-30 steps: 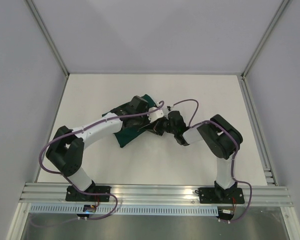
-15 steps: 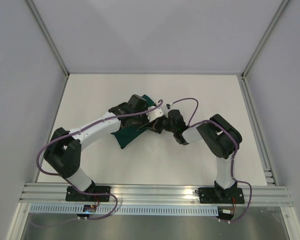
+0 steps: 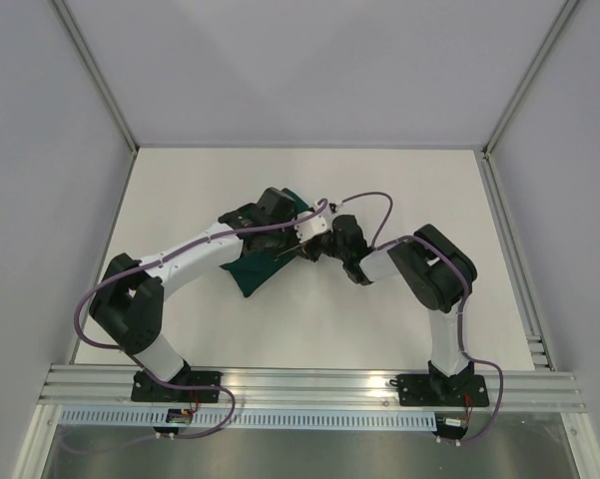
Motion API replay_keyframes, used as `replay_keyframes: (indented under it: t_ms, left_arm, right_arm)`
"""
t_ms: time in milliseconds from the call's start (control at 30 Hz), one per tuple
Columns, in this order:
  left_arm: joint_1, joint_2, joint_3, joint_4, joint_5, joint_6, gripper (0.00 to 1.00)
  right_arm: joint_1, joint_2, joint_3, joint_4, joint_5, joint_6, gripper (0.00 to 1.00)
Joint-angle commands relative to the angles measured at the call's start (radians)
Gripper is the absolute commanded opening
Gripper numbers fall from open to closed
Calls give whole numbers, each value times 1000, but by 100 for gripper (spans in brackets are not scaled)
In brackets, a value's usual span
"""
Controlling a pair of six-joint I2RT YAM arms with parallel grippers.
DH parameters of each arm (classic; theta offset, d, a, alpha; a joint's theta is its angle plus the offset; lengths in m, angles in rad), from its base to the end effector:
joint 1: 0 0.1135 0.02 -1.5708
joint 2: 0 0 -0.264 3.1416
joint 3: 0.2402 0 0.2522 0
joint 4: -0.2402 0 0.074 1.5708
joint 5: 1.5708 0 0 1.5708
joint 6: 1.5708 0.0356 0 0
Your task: Prepare the surgical pack
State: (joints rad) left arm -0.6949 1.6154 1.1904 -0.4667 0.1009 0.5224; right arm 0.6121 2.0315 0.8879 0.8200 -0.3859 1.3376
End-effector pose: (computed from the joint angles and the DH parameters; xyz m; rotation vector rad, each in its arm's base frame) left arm 0.2653 -0.2258 0.2458 1.4462 1.9982 -0.1991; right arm 0.3155 0.2379 0.1179 0.4996 2.2017 1.5762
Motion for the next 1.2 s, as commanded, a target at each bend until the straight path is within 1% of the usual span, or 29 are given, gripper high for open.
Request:
replay_keyframes:
  t_ms: [0,100,200,433,533,600,667,700,733,833,867,933,967,1000,1067,1133,1167]
  left_arm:
    - [-23,-37,29,-29,132,-7,0]
    - [-23,-49,12,-27,155,1,0]
    - [-25,-37,12,-23,140,4,0]
    - [-23,-9,-32,-20,129,14,0]
    - [-23,11,-41,-18,102,24,0]
    - [-23,27,-44,-16,94,21,0]
    - [-23,40,-43,-13,105,13,0]
    - [-23,52,-41,-10,111,10,3]
    - [-25,60,-35,-10,112,10,6]
    - [-23,98,-17,-13,118,16,14]
    - [-23,116,-12,-19,117,16,17]
    - [-25,130,-2,-23,120,13,22]
    - [-23,136,0,-27,129,11,28]
    - [-23,138,6,-32,138,10,32]
    - [-23,138,14,-44,164,5,41]
    - [-25,136,26,-49,177,1,42]
    - [-23,132,32,-67,181,2,45]
  right_arm:
    - [-5,-25,63,65,56,-37,0]
    - [-11,-31,78,12,77,-57,0]
    - [-21,7,94,-27,105,-37,1]
    - [-64,75,77,1,128,3,1]
    - [-86,53,59,-25,114,-29,0]
    - [-89,0,49,-106,94,-69,1]
    - [-92,-80,28,-180,78,-150,1]
    - [-95,-108,19,-267,71,-175,1]
    - [-103,-166,-13,-301,65,-214,1]
    - [-132,-264,-88,-421,58,-254,1]
    - [-141,-284,-102,-485,56,-262,1]
    - [-172,-333,-151,-501,39,-291,2]
    - [-178,-347,-159,-492,32,-307,3]
    - [-184,-358,-159,-490,22,-320,4]
    - [-196,-373,-147,-466,-24,-357,11]
    - [-199,-386,-129,-472,-30,-380,17]
    - [-199,-392,-112,-482,-27,-406,18]
